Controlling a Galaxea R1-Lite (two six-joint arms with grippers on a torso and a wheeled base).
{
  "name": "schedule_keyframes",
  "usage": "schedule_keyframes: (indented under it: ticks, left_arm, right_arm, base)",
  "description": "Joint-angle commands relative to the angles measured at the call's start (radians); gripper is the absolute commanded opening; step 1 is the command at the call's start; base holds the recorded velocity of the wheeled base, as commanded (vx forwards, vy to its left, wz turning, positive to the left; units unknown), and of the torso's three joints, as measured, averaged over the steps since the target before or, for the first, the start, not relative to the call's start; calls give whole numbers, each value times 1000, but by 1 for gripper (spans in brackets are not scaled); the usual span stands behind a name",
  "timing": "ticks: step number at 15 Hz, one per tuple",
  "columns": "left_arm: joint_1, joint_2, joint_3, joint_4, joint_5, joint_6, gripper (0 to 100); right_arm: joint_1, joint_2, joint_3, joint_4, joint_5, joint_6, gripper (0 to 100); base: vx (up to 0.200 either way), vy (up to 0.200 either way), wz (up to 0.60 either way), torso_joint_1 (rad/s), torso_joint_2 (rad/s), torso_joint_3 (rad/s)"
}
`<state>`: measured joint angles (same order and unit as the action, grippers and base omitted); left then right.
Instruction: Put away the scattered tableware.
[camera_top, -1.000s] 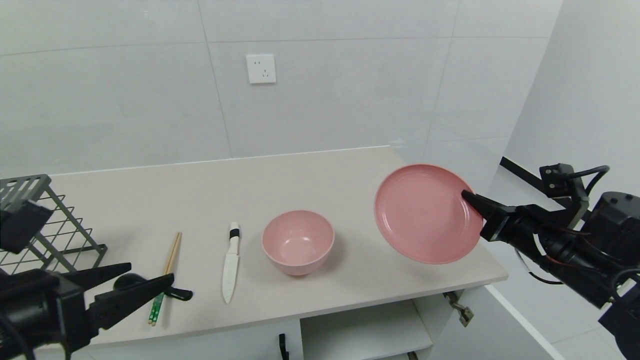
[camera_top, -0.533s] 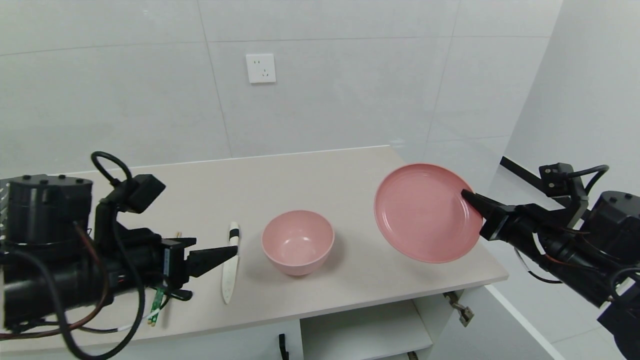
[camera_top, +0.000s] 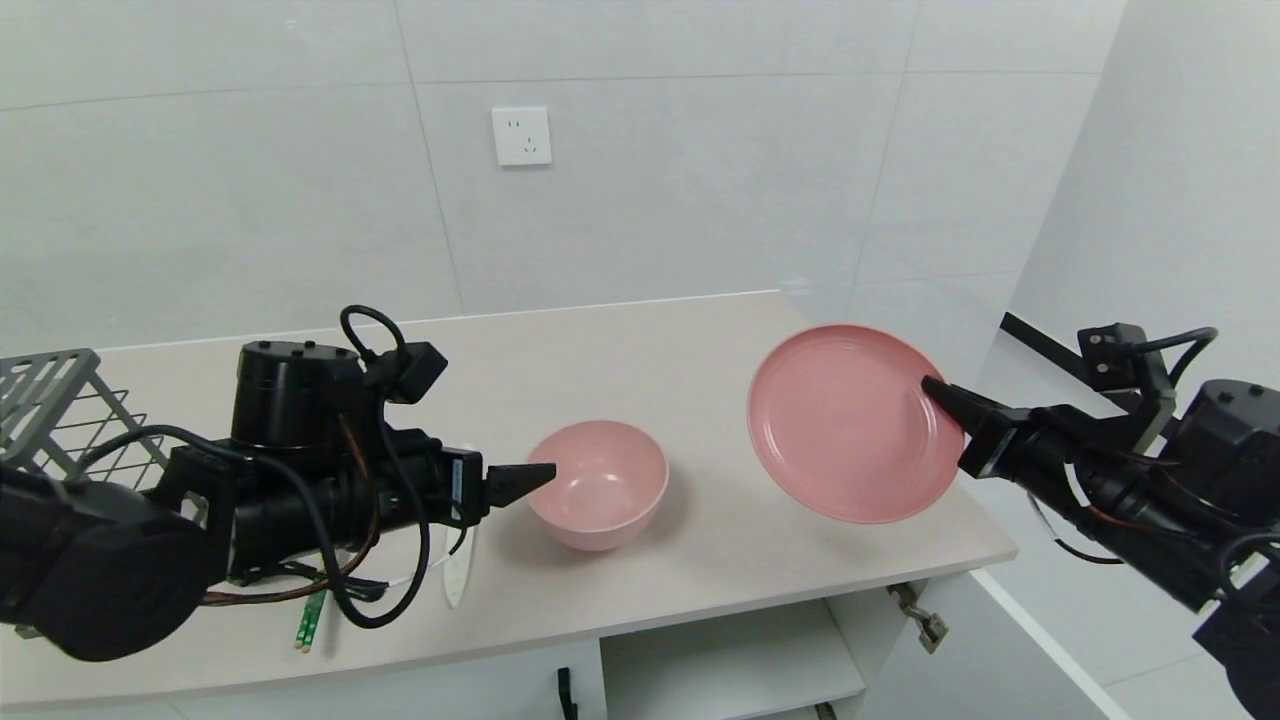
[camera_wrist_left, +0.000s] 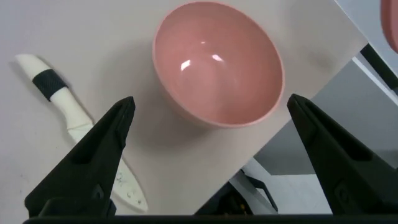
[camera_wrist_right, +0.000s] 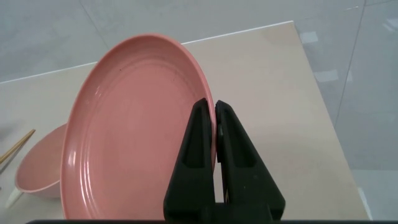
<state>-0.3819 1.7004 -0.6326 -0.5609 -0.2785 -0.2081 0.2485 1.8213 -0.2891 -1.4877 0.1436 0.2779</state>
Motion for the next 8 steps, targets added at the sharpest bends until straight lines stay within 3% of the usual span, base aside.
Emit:
schedule_keyframes:
  ticks: [1,8]
  left_arm:
    - [-3,82,-32,1,13,-4,100]
    - [-14,248,-141,-7,22,-4,100]
  right_arm:
    - [0,0,-1,0,1,0,0]
    - [2,0,5,0,1,0,0]
  base:
    - [0,0,0,0,0,0]
    - [0,0,0,0,0,0]
